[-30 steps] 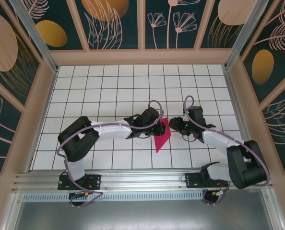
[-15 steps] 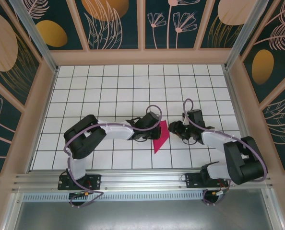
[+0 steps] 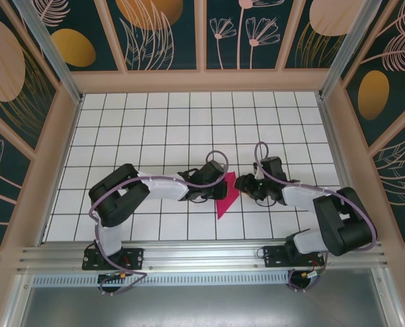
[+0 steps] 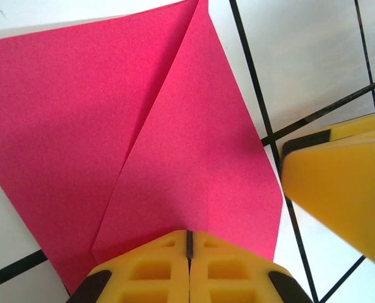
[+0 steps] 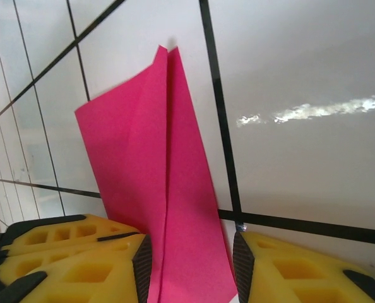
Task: Fold a paper plane with a square sheet of paper (pick it up from the middle)
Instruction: Fourth fold the wing at the center of the table.
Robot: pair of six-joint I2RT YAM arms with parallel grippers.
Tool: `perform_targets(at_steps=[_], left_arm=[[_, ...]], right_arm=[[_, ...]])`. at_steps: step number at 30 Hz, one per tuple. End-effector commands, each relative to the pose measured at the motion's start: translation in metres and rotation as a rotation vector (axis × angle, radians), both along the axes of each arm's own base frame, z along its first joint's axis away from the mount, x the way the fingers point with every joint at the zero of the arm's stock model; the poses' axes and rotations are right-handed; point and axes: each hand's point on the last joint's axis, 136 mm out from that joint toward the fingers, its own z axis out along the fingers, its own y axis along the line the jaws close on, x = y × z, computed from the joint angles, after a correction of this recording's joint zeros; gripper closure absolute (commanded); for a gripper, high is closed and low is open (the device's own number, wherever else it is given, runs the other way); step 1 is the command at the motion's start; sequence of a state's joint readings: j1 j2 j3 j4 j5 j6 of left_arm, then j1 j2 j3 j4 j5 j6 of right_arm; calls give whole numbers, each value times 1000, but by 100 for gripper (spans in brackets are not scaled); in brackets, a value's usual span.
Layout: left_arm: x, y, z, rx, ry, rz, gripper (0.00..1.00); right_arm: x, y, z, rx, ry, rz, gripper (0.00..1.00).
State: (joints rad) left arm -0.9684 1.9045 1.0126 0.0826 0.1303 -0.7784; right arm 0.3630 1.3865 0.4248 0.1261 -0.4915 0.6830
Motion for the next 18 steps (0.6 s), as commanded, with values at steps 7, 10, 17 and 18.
perform_targets(at_steps=[7, 10, 17, 18], left_arm=[[7, 4, 24, -44, -61, 26, 92], [7, 4, 23, -43, -56, 24, 92], [-4, 16, -2, -10, -4, 45, 94], [-4, 19, -5, 0, -1, 48, 94]], right_arm=[[-9, 9, -3, 23, 9, 46, 63], [-10, 10, -2, 28, 8, 49, 63], [-10, 3, -4, -15, 13, 22, 62], [-10, 2, -5, -22, 14, 20, 62]])
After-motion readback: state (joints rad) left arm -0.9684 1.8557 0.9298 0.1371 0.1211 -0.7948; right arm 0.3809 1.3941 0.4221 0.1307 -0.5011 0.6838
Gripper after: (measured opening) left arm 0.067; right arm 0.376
